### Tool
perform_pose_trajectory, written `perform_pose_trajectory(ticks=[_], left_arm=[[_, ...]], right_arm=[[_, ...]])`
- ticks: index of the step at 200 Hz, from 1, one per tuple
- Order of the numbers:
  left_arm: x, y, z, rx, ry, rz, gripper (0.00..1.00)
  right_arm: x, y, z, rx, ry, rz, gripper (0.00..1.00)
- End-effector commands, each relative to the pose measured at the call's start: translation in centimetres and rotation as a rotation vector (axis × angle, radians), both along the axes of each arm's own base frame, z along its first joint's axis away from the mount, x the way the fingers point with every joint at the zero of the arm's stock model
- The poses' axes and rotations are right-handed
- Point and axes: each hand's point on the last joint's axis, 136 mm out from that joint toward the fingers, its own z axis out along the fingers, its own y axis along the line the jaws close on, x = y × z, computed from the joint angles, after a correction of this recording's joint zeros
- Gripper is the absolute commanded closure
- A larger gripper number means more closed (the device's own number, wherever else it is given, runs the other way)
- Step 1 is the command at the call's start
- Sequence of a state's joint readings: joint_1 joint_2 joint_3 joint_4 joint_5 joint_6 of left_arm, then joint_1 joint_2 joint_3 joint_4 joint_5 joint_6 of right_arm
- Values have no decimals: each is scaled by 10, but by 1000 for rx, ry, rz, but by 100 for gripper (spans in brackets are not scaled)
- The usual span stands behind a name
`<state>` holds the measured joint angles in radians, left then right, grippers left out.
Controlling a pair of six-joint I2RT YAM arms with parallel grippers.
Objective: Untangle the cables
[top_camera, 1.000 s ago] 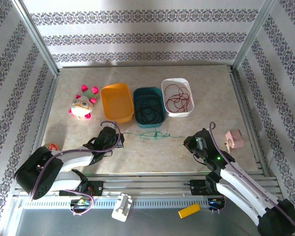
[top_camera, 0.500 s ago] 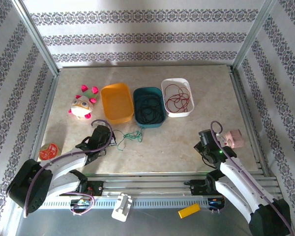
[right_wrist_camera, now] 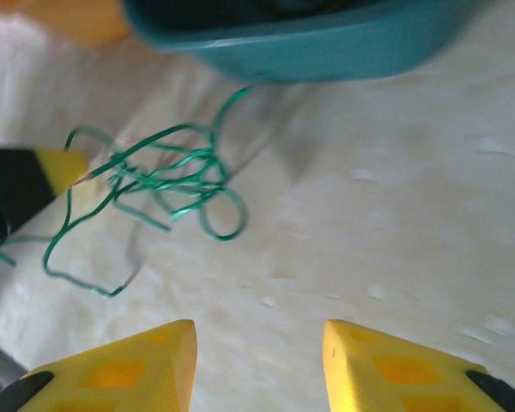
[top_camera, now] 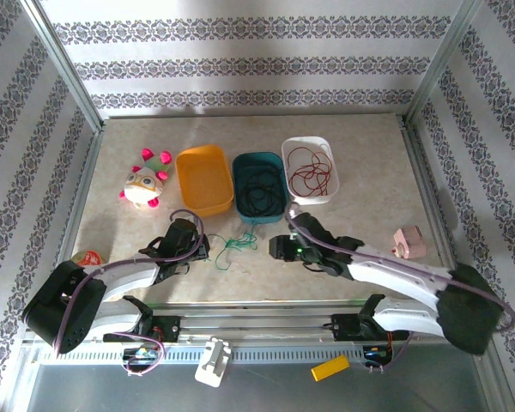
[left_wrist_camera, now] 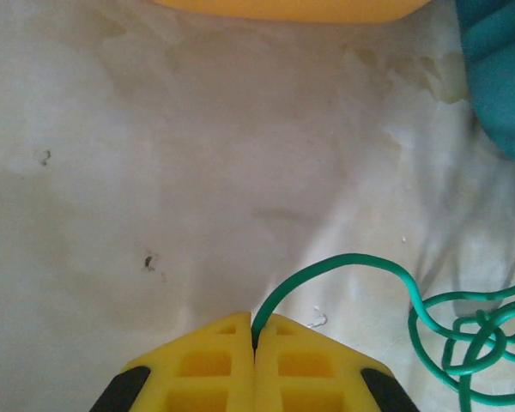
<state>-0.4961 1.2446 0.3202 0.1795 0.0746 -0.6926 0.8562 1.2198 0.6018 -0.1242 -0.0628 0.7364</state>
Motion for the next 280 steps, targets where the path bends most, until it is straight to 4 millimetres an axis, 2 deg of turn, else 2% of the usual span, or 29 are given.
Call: perform_pose_trajectory(ticks=[1, 40, 60, 86, 124, 141, 169, 227, 236, 257, 280], left_arm=[[6, -4, 8, 9, -23, -20, 100], [1, -5, -1, 15, 8, -21, 100], [0, -6, -3, 17, 17, -27, 100], [0, -7, -4, 18, 17, -31, 100], [-1, -7, -5, 21, 18, -36, 100], [-2, -6, -5, 25, 18, -33, 100], [-2, -5, -6, 27, 18, -32, 100], [-2, -5, -6, 28, 15, -27, 100], [-2, -5, -6, 28, 15, -28, 100], [-2, -3, -7, 33, 16, -18, 100], [-1, 4, -7, 51, 13, 22, 100]], right_arm=[[4, 36, 3, -2, -35, 128, 58], [28, 57, -11, -46, -22, 97, 59], [37, 61, -20, -75, -10, 65, 59], [44, 63, -31, -103, 6, 42, 61], [54, 51, -48, -152, 25, -40, 65], [56, 44, -56, -163, 40, -79, 69], [57, 38, -62, -173, 52, -103, 68], [52, 47, -70, -140, 96, -98, 69], [51, 48, -70, -139, 96, -93, 75], [52, 44, -69, -145, 83, -112, 100], [54, 28, -62, -161, 47, -170, 100]])
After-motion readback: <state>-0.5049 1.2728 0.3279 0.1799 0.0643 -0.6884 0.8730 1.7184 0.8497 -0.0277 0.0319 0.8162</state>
